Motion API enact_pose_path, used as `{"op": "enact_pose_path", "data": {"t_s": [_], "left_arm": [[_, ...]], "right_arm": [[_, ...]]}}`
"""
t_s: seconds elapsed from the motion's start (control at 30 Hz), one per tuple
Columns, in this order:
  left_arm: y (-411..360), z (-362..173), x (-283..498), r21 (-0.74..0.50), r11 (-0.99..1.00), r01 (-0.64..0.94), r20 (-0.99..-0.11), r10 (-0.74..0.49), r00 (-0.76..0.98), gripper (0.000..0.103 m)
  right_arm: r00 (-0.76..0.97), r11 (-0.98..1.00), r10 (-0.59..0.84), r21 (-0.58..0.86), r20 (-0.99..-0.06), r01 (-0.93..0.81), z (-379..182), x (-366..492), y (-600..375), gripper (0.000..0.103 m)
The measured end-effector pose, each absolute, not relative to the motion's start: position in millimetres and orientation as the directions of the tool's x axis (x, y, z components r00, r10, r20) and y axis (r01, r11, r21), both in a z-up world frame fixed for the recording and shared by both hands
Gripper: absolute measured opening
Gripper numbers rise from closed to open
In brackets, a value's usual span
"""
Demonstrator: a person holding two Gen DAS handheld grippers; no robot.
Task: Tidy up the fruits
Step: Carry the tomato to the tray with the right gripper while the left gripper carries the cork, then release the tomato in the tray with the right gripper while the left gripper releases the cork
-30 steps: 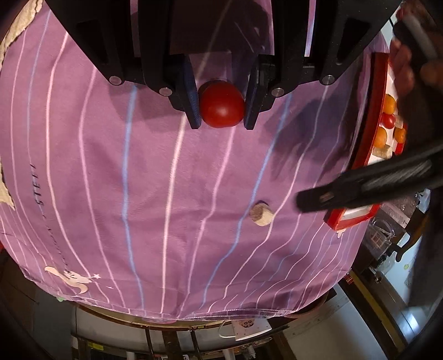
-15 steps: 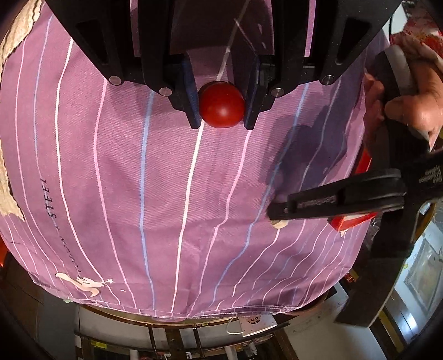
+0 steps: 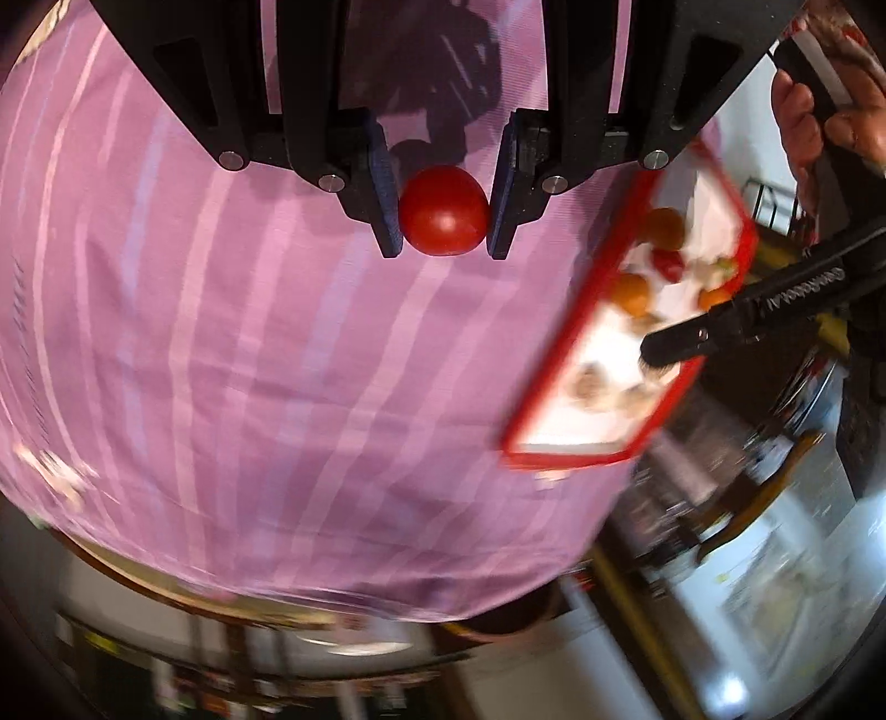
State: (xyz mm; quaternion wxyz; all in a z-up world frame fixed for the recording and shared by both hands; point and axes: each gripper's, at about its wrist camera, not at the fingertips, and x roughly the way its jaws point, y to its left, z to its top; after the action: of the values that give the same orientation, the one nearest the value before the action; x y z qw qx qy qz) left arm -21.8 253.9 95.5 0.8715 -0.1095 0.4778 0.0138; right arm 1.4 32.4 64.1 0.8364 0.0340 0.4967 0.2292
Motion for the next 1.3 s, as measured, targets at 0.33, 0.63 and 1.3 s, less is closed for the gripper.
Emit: {"op": "enact_pose_path", "data": {"t_s": [0.33,0.63,1.3], "left_arm": [[338.3,59.2,-74.0,-0.134,0.936,-0.325,-0.879,0.039,0.476,0.018],[343.2,46.3,-69.4,-0.144,0.938,-0.314,-0.885,0.020,0.465,0.023],[307.0,85.6,-73.3,-0.052,0.941,-0.335,-0.854,0.132,0.504,0.075]], "right_arm": [[0.294,0.796,0.485,0.276,-0.824,-0.539,60.6,-2.2,149.9,0.035],[0.277,0.782,0.443,0.217,-0.852,-0.584,45.2,-9.4,188.8,0.035],[0.398,0.869,0.441,0.272,-0.805,-0.413,73.7,-11.9,129.5,0.042]]}}
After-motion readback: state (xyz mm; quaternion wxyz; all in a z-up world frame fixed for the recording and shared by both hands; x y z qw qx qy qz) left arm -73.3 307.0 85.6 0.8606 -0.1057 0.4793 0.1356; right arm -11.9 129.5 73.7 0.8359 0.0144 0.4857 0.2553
